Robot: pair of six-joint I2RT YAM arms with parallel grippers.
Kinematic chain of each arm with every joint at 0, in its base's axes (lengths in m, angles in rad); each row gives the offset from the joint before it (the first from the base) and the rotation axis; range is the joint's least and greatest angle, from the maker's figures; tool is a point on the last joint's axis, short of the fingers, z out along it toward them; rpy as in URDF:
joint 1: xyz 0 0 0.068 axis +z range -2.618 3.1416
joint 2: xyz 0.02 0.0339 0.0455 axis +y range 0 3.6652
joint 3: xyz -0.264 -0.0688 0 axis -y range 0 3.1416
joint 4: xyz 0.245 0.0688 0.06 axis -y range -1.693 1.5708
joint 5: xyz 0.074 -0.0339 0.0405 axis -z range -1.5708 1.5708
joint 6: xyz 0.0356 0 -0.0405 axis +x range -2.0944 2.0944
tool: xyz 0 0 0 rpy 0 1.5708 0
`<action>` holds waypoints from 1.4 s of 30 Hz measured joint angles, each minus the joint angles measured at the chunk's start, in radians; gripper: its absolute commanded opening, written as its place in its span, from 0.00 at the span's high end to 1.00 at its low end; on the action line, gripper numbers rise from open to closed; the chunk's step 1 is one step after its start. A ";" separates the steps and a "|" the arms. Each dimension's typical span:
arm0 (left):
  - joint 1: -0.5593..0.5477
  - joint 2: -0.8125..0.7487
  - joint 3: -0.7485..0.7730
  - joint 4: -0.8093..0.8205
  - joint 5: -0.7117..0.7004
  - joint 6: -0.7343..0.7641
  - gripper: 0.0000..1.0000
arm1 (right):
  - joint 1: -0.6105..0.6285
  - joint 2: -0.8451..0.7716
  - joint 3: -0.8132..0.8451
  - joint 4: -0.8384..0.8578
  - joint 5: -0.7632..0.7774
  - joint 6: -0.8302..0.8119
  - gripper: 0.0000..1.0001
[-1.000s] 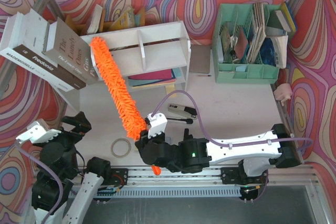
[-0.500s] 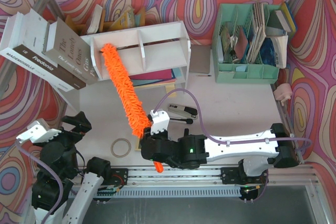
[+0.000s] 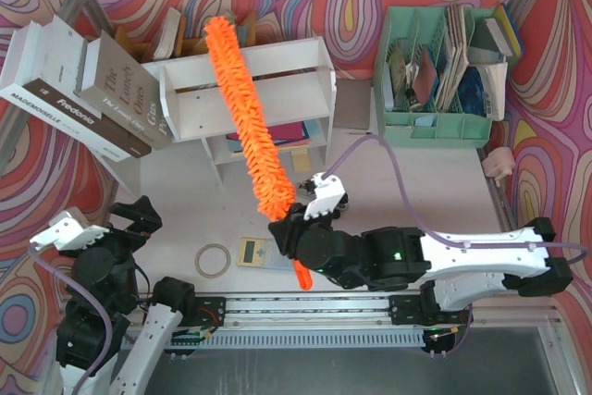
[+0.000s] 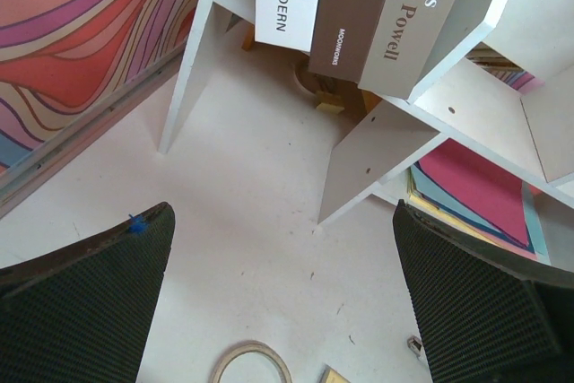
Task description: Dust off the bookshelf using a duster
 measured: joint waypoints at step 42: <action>0.000 0.000 0.000 0.000 0.000 0.000 0.02 | -0.056 -0.092 -0.146 -0.561 0.063 0.547 1.00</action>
